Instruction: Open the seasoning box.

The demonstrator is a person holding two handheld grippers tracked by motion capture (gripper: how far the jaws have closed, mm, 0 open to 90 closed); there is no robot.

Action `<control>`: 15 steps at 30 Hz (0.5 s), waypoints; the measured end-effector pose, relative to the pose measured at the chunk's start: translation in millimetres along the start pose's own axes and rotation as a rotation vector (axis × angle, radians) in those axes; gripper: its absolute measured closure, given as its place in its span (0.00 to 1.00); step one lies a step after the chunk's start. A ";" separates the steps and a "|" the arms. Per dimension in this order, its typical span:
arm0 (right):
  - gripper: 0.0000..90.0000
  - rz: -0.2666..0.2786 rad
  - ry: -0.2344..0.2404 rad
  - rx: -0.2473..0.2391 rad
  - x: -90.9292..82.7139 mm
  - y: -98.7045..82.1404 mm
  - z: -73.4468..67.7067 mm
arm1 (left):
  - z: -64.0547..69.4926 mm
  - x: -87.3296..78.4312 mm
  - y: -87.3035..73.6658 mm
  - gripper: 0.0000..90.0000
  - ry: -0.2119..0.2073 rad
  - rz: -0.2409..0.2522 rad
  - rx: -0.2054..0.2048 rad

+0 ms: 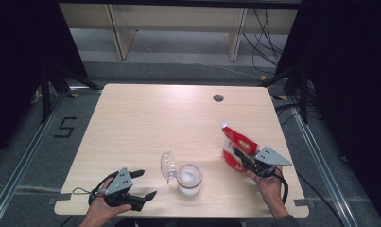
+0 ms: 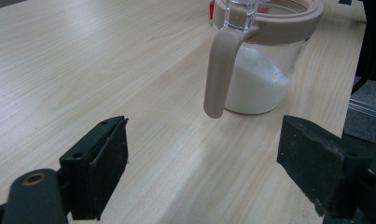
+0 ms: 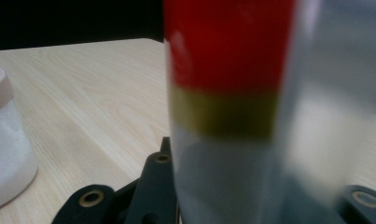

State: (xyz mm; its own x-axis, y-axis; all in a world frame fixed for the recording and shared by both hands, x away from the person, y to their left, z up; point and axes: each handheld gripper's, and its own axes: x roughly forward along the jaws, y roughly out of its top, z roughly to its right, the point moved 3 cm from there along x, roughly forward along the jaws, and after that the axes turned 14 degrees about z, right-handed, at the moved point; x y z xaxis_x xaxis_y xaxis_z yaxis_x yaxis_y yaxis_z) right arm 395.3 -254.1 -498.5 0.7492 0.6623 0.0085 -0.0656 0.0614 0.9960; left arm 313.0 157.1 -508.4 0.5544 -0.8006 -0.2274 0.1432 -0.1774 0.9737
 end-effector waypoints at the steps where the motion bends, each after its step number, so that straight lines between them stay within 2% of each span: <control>1: 0.86 -0.010 0.002 0.017 -1.2 -0.9 -0.7 | -1.1 0.8 0.2 0.18 -0.009 0.005 0.015; 2: 0.86 -0.009 0.005 0.032 -1.7 -1.8 -0.7 | 0.2 0.9 -0.1 0.18 0.001 0.007 -0.005; 3: 0.86 -0.008 -0.001 0.010 -3.2 -1.1 0.2 | -0.1 1.0 0.0 0.18 -0.002 0.006 -0.001; 5: 0.85 -0.014 -0.010 0.024 -2.9 -0.6 -0.9 | -1.2 0.7 0.3 0.18 -0.014 -0.003 0.014; 6: 0.84 -0.011 0.007 0.016 -3.0 -0.8 0.0 | -0.5 1.3 0.1 0.18 -0.010 0.003 0.005; 7: 0.82 -0.016 -0.008 0.037 -3.5 -0.3 -0.4 | -0.6 1.3 0.2 0.18 -0.010 0.002 0.006; 8: 0.80 0.006 -0.006 0.065 -3.1 -0.5 0.1 | -1.0 0.9 0.4 0.18 -0.012 -0.002 0.011; 9: 0.78 0.008 -0.029 0.086 -3.8 -0.2 -0.3 | -0.9 1.0 0.4 0.18 -0.012 -0.001 0.011; 10: 0.77 -0.016 -0.021 0.081 -5.7 -0.1 -0.4 | -0.5 1.5 0.1 0.18 -0.011 0.003 0.005; 11: 0.73 -0.013 -0.020 0.082 -6.9 0.4 0.1 | -1.8 0.4 -0.1 0.18 -0.005 -0.012 0.022; 12: 0.69 -0.012 -0.026 0.102 -8.2 0.8 -0.5 | -1.2 0.7 -0.2 0.18 -0.005 -0.009 0.017; 13: 0.61 0.001 -0.026 0.110 -9.1 1.9 1.4 | -1.2 0.7 -0.2 0.18 -0.005 -0.010 0.017; 14: 0.59 -0.005 -0.044 0.116 -11.2 3.2 0.9 | -2.0 0.4 -0.1 0.18 -0.006 -0.016 0.026; 15: 0.56 0.016 -0.028 0.124 -12.3 5.4 0.8 | -2.1 0.3 -0.2 0.18 -0.006 -0.019 0.026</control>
State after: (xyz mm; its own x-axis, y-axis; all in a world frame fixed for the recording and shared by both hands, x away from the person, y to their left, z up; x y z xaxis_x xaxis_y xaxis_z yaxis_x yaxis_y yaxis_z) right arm 386.3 -262.6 -493.1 0.7671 0.6410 0.0253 0.0031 -0.0432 0.9991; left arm 314.8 158.2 -508.7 0.5472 -0.8002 -0.2454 0.1316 -0.2072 0.9694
